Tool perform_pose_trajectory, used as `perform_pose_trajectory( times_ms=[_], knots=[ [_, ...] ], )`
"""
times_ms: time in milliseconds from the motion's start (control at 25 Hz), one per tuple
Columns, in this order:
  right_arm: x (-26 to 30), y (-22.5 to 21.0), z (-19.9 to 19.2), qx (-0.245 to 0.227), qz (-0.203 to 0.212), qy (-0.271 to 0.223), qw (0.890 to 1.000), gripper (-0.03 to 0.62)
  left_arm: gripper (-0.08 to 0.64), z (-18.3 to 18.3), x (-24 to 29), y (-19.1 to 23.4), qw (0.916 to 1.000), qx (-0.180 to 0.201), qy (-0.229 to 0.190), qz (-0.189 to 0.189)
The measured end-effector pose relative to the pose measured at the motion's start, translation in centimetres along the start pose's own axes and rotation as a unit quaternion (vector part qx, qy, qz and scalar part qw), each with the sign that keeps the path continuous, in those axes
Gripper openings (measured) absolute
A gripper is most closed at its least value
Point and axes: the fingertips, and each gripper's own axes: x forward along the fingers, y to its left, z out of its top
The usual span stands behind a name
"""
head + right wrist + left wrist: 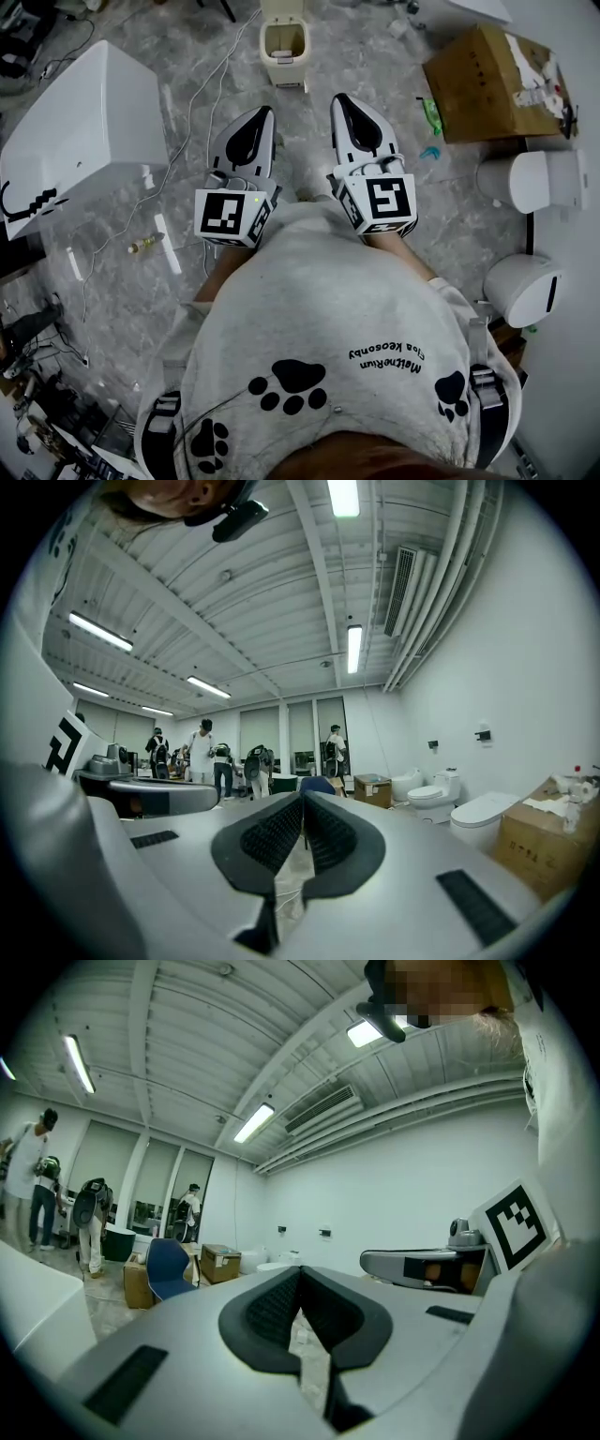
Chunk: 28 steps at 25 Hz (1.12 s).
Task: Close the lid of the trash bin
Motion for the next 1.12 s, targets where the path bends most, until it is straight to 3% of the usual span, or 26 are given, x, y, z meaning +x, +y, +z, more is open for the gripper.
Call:
perform_pose_trajectory(
  times_ms=[520, 880, 1120],
  knots=[
    [7.5, -3.9, -0.6, -0.002, -0.02, -0.01, 1.0, 0.032, 0.02, -0.3, 7.7, 5.3, 0.9998, 0.003, -0.009, -0.015],
    [22.7, -7.5, 0.6, 0.011, -0.03, 0.004, 0.999, 0.032, 0.02, 1.4, 19.9, 15.1, 0.9992, -0.008, 0.003, -0.038],
    [33.6, -11.0, 1.9, 0.024, -0.066, 0.009, 0.997, 0.032, 0.02, 3.4, 28.9, 23.1, 0.9978, -0.005, 0.017, -0.063]
  ],
)
